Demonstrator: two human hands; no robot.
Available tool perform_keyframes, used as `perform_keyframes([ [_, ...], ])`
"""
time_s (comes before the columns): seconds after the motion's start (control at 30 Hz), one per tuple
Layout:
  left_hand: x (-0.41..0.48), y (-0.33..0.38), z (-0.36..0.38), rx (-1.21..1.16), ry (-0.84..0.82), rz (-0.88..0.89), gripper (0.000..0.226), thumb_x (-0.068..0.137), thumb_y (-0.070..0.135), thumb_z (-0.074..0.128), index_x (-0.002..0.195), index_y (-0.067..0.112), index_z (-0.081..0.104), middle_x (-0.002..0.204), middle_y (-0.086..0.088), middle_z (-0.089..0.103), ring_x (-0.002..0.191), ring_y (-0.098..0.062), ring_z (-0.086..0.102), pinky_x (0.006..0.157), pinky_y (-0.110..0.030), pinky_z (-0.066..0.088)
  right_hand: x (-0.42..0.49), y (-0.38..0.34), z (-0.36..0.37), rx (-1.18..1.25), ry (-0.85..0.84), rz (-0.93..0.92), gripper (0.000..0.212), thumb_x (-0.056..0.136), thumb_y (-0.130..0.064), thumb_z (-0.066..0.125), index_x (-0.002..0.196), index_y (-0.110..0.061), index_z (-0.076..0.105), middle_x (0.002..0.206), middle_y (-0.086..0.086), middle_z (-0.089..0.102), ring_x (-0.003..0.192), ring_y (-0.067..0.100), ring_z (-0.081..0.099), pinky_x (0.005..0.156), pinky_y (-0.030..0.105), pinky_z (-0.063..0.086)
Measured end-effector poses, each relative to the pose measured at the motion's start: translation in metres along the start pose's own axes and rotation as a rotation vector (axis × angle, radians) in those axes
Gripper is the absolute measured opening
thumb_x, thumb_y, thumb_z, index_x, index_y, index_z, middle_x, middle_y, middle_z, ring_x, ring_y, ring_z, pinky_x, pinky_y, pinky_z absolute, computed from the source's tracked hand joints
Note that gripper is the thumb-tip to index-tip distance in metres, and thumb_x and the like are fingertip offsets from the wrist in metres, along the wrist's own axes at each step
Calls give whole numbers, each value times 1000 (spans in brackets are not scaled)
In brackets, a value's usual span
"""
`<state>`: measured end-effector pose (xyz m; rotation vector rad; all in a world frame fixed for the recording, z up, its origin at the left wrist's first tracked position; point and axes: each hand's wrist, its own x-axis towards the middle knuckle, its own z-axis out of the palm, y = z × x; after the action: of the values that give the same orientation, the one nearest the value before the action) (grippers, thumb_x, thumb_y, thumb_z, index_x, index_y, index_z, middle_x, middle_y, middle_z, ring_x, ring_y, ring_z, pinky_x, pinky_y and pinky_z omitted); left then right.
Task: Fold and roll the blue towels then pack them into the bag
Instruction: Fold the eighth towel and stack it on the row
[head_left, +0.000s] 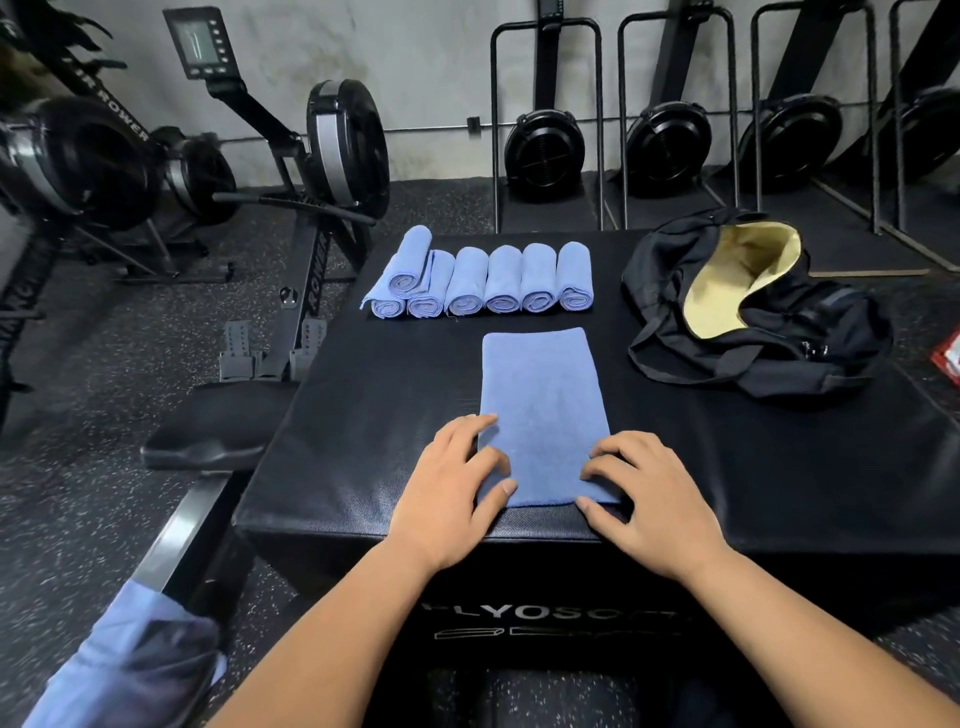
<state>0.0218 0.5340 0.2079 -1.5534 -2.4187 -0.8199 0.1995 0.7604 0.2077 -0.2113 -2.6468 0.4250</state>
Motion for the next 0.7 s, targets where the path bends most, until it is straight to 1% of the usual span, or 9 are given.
perform_keyframes([
  [0.13,0,3,-2,-18,-12,-4,30,93,53,68,105,25,63,158,2,39,148,-23,31,116,-39,34,0,2,1,26,36,48,17,90,-45,77,102,-36,70,116,-25,56,123,10,47,92,35,40],
  [0.23,0,5,-4,-41,-43,-15,34,81,45,73,107,26,61,158,4,36,149,-22,30,115,-42,35,2,4,2,59,35,98,13,94,-47,72,100,-36,69,115,-27,58,124,8,46,93,36,41],
  [0.33,0,8,-6,-62,-53,-26,37,75,38,71,109,27,61,158,7,36,149,-20,30,115,-42,36,3,8,4,109,58,136,9,95,-45,71,98,-36,68,115,-29,60,124,6,47,96,42,45],
  [0.43,-1,7,-6,-75,-11,-48,30,77,31,69,106,27,63,156,7,39,146,-19,32,112,-40,38,5,9,5,140,77,162,9,96,-44,71,97,-35,69,113,-28,61,123,6,49,97,44,46],
  [0.5,-1,5,-4,-84,23,-68,22,82,29,71,103,27,65,154,7,42,144,-20,34,110,-41,39,5,8,4,141,94,167,10,95,-44,72,96,-34,70,112,-27,62,122,6,49,97,44,47],
  [0.6,-1,1,-1,-102,75,-89,12,92,33,73,101,27,70,149,9,48,142,-20,37,112,-40,39,3,5,3,115,121,154,12,93,-43,76,96,-33,71,111,-26,62,121,8,50,95,45,47],
  [0.7,1,-1,0,-124,124,-125,10,98,38,70,101,30,76,141,15,52,139,-15,39,113,-35,39,0,4,3,88,123,109,23,86,-50,77,99,-31,73,116,-24,62,124,12,50,96,44,46],
])
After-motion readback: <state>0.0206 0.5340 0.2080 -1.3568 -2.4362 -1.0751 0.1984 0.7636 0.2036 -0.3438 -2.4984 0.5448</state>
